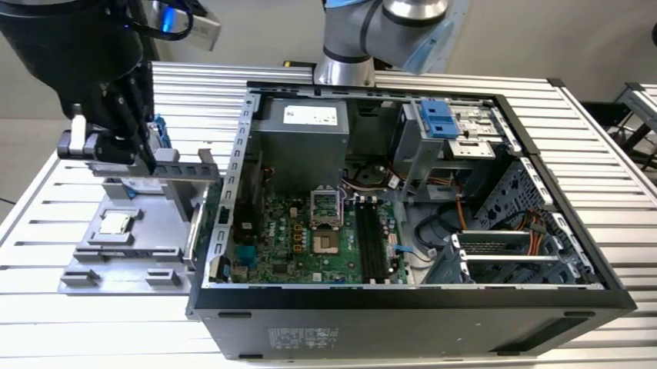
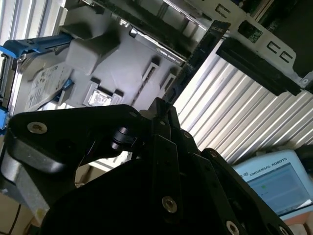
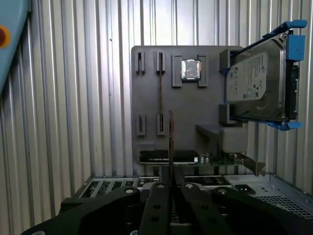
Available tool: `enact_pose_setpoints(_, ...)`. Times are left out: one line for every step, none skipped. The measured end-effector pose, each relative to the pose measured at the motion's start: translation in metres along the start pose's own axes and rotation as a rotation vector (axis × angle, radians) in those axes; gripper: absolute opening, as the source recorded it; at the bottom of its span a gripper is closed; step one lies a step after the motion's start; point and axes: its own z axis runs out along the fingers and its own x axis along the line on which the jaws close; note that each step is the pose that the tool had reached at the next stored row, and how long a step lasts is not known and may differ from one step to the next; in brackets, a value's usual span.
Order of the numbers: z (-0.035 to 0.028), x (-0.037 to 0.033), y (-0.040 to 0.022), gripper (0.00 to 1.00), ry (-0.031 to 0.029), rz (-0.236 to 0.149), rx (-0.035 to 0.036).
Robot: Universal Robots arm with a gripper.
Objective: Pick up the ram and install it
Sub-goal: 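Pick up the ram and move it above insertion slot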
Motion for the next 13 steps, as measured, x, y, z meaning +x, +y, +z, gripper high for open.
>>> enact_pose_setpoints(-0.0001,-0.0001,-0.0042,0.0,0.0,0.0,-0.0004)
enact_pose_setpoints(-0.0002,-0.0003,-0.0082,0.0,0.0001,0.0,-0.0008)
enact_pose_setpoints(-0.0003,-0.0004,-0.0124,0.0,0.0001,0.0,-0.0014)
enact_pose_setpoints(-0.0004,-0.0005,-0.0163,0.0,0.0001,0.0,-0.0018)
enact_pose_setpoints(-0.0004,-0.0007,-0.0205,0.0,0.0001,0.0,-0.0023)
enact_pose_setpoints(-0.0005,-0.0008,-0.0246,0.0,0.0,0.0,-0.0027)
enact_pose_setpoints(-0.0006,-0.0009,-0.0287,0.0,0.0001,0.0,-0.0033)
enact_pose_setpoints(-0.0007,-0.001,-0.0329,0.0,0.0002,0.0,-0.0038)
enact_pose_setpoints(-0.0008,-0.0012,-0.0368,0.0,0.0002,0.0,-0.0042)
enact_pose_setpoints(-0.0008,-0.0013,-0.0411,0.0,0.0001,0.0,-0.0047)
enact_pose_setpoints(-0.0009,-0.0014,-0.0448,0.0,0.0002,0.0,-0.0051)
enact_pose_setpoints(-0.001,-0.0016,-0.0489,0.0,0.0002,0.0,-0.0055)
enact_pose_setpoints(-0.0011,-0.0017,-0.0529,0.0,0.0002,0.0,-0.0059)
